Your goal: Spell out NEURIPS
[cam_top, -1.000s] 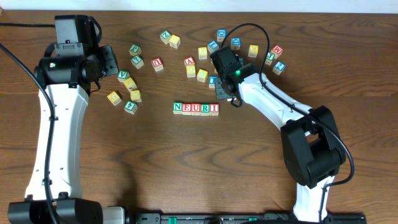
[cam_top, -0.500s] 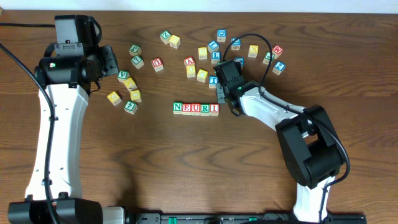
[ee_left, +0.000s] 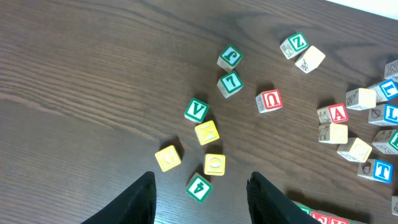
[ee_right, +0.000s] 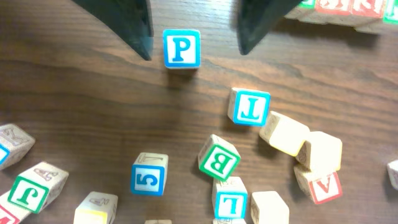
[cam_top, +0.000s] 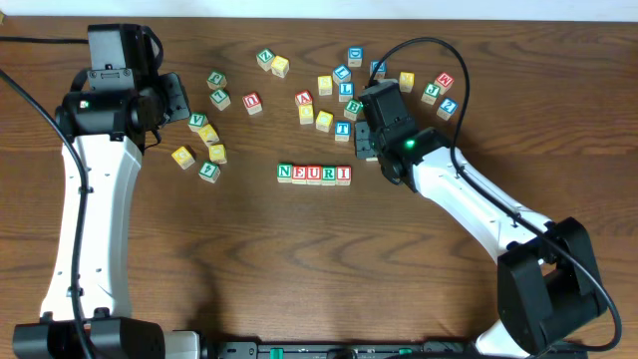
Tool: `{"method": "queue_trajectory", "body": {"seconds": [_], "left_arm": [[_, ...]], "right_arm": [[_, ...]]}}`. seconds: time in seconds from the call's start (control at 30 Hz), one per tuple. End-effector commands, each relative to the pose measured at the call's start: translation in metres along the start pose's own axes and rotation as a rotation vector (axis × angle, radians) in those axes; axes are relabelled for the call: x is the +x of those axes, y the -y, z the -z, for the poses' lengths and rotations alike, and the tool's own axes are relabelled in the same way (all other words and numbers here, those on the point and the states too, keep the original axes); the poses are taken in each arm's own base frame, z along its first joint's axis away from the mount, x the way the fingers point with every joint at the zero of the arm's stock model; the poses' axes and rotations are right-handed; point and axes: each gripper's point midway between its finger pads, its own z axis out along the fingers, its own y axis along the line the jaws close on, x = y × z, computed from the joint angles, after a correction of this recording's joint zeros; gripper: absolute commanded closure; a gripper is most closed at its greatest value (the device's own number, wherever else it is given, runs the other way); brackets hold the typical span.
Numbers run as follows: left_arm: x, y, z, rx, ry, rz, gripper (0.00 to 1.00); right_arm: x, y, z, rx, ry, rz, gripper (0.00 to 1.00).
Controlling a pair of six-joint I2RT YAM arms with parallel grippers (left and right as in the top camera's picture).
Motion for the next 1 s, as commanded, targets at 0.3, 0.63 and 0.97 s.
{"method": "queue_trajectory", "body": {"seconds": [0.3,0.63,0.97], "left_arm": [[-0.006,-0.002,0.002,-0.006,0.013,0.009,0.53],[-0.006,-0.002,0.002,-0.006,0.014,0.009,0.53],[-0.006,-0.002,0.002,-0.006,0.013,0.009,0.53]], "right_arm": [[-0.004,-0.011,-0.031,-0.151,-0.178,0.032,0.73],[-0.009,0.015,-0.044,0.018,-0.171,-0.131,0.81],[0.023,-0.015,-0.071,-0.176,-0.277,0.056,0.88]]}}
